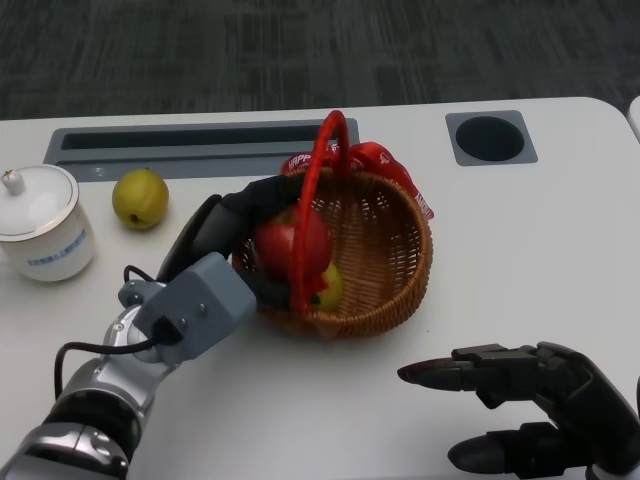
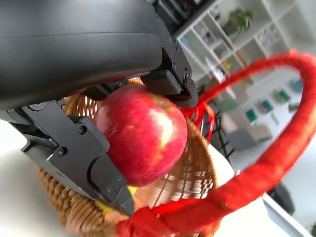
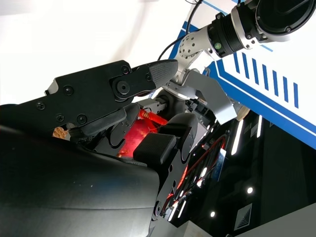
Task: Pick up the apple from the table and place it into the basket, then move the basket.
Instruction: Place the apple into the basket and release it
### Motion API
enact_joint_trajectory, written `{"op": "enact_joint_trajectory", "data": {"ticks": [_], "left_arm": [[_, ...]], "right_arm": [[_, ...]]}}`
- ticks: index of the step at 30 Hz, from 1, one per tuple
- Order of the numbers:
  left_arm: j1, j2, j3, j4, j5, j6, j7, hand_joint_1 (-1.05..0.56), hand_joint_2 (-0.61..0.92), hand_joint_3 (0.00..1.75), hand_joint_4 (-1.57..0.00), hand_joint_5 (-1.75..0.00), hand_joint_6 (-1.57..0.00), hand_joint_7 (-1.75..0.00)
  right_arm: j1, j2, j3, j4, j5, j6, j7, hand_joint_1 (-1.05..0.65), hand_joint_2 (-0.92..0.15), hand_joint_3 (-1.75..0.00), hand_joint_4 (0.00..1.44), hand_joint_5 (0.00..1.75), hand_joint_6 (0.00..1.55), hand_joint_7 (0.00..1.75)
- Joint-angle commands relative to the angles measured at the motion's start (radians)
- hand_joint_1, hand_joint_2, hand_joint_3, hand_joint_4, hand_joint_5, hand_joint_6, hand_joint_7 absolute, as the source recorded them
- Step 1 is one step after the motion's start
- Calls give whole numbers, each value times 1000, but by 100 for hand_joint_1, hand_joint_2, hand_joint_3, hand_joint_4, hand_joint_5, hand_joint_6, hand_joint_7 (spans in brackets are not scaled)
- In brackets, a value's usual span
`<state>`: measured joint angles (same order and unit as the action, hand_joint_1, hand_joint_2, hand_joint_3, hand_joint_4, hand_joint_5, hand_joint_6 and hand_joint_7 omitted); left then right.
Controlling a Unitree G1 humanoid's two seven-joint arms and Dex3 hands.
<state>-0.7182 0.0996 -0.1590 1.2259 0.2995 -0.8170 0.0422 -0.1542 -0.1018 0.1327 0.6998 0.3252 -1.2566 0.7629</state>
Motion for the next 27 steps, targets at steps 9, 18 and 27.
{"op": "enact_joint_trajectory", "data": {"ticks": [9,18,27], "left_arm": [[-42,79,-56,-31,69,-8,-23,-85,69,0,0,0,0,0],[-65,102,-31,-56,58,-69,20,-92,73,1,0,0,0,0],[-43,154,20,-130,13,-169,19,-93,81,2,0,0,0,0]], "right_arm": [[5,-16,-5,2,-7,-10,-22,-47,-90,0,92,0,83,0],[-4,-15,-1,9,-6,-3,-19,-47,-90,0,93,1,83,0],[-40,-27,-24,23,-27,-21,-44,-48,-90,0,94,0,84,0]]}}
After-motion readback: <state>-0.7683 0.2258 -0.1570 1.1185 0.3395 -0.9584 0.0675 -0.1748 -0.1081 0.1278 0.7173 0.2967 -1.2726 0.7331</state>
